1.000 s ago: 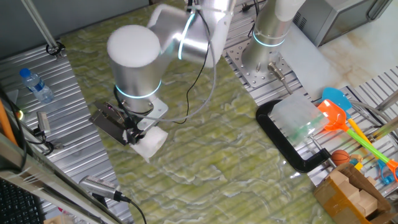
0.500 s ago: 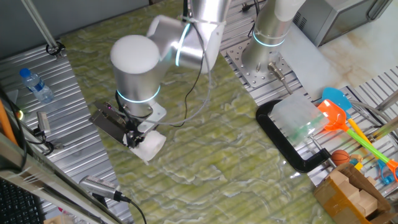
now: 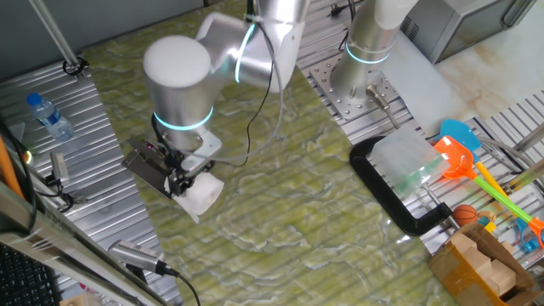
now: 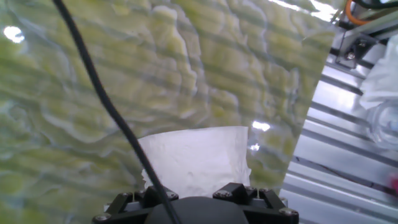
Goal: Put the toilet paper on its holder
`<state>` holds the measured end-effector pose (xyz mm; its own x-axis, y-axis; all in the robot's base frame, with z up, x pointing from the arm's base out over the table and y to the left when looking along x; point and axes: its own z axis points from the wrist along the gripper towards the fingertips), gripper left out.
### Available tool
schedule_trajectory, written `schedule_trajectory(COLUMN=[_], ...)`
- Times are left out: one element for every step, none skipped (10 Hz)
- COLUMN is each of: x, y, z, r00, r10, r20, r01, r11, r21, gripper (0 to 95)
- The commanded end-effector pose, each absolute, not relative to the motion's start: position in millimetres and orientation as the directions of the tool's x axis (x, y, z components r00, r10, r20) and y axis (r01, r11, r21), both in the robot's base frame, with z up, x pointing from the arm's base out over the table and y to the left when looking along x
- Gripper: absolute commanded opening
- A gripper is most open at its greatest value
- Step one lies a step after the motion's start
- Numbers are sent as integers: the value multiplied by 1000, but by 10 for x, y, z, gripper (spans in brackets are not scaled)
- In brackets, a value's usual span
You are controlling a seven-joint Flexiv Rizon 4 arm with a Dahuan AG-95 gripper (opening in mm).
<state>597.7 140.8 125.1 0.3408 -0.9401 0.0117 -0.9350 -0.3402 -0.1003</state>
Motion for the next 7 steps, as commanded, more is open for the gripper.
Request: schedule_trajectory(x=[6012, 6016, 6017, 6019, 6021, 6024, 6027], y=[1403, 1402, 1401, 1397, 1390, 1381, 1378], z=[1201, 1199, 1191, 1177, 1164, 1134, 1117], r00=[346, 346, 346, 347, 347, 351, 350], r10=[-938, -938, -938, -938, -937, -936, -935], r20=[-15, -22, -22, -24, -26, -38, -52], r01=[-934, -934, -934, -933, -933, -932, -932], r11=[-342, -342, -342, -343, -343, -345, -343], r21=[-104, -105, -104, -105, -106, -110, -114], gripper=[0, 0, 0, 0, 0, 0, 0])
